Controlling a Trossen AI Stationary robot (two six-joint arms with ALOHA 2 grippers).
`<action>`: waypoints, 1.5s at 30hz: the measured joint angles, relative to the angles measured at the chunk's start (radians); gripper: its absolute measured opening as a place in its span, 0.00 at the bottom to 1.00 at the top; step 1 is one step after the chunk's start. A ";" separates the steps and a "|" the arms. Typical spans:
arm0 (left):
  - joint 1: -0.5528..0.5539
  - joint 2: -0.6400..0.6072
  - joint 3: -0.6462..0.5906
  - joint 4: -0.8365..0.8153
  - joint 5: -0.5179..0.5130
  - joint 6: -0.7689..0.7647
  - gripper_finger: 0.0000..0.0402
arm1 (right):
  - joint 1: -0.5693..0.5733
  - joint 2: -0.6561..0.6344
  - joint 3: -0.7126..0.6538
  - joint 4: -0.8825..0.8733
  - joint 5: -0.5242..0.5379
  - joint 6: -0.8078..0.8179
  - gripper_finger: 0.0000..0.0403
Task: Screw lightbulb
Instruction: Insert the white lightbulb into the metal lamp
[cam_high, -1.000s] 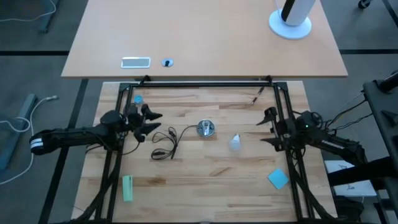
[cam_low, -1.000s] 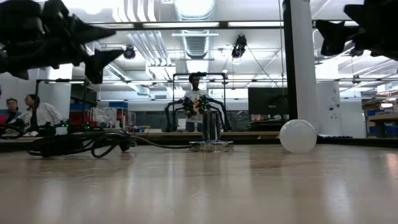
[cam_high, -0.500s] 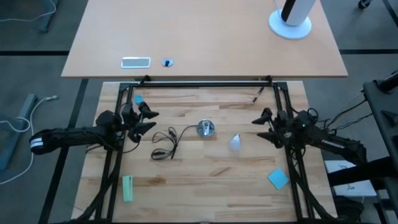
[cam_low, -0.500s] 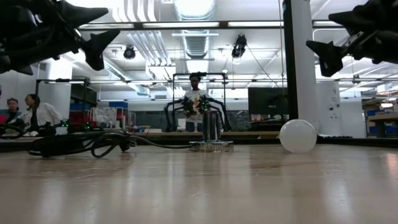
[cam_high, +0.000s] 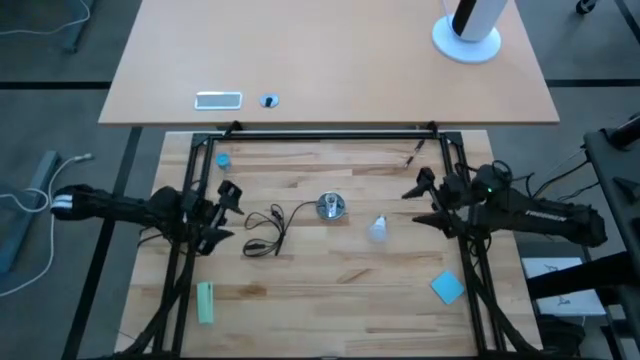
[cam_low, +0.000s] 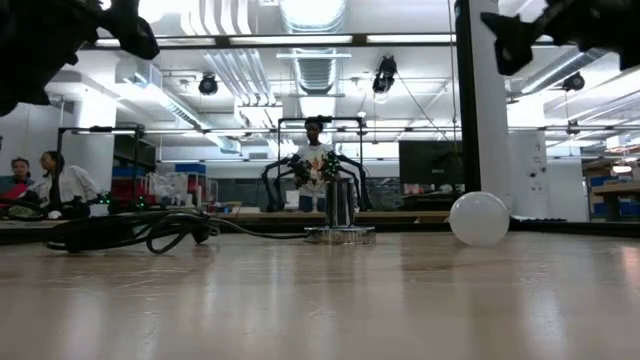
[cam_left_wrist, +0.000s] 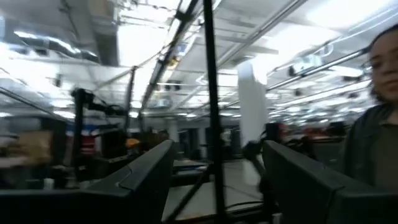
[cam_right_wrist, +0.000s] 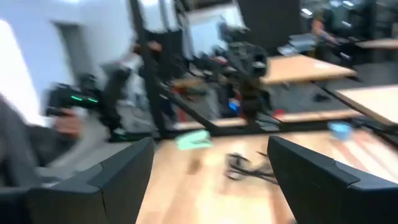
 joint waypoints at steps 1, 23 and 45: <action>-0.007 0.003 0.000 0.005 -0.007 0.029 0.59 | -0.002 0.027 0.039 -0.039 0.024 -0.032 0.77; -0.011 0.136 0.256 -0.542 -0.322 0.050 0.59 | -0.002 0.393 0.379 -0.235 0.052 -0.213 0.76; -0.008 0.580 0.583 -0.674 -0.208 0.031 0.59 | -0.002 0.604 0.419 -0.046 0.057 -0.026 0.76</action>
